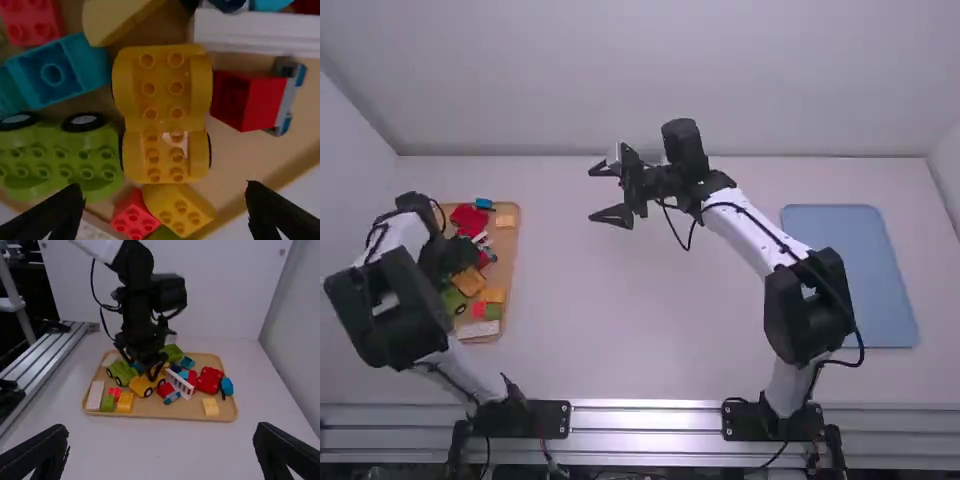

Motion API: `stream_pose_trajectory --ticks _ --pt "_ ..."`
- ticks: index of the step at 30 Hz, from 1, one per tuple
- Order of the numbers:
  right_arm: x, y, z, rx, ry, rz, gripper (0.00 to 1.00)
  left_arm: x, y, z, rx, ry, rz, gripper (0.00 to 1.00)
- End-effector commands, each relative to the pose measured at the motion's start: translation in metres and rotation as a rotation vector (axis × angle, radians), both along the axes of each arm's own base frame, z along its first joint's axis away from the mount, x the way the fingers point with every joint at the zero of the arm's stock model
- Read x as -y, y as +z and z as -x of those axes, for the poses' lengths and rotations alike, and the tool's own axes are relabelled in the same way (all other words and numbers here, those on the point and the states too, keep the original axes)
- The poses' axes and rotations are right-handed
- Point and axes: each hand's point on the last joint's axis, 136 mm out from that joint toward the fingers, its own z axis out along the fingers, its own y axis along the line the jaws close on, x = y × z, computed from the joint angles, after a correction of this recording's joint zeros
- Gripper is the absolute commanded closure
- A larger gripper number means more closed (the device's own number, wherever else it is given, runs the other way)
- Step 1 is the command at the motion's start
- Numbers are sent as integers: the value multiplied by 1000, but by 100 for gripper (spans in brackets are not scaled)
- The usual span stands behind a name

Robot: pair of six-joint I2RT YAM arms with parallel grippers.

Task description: Assemble lego blocks to make yellow taxi

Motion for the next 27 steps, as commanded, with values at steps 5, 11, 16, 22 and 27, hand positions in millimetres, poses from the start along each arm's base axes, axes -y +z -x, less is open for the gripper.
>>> stream_pose_trajectory --ticks 5,11,16,22,27 --pt "-3 34 6 64 8 -45 1 4 -22 -2 1 -39 8 21" --pt "-3 38 5 36 -1 -53 1 3 -36 1 20 -3 -2 25" --pt "-3 38 5 36 0 -53 1 5 -46 -1 42 -13 -15 30" --pt "-3 38 5 34 0 -52 1 8 -50 5 27 -1 -5 32" --pt "-3 38 5 35 0 -53 1 8 -57 4 46 -11 -18 43"
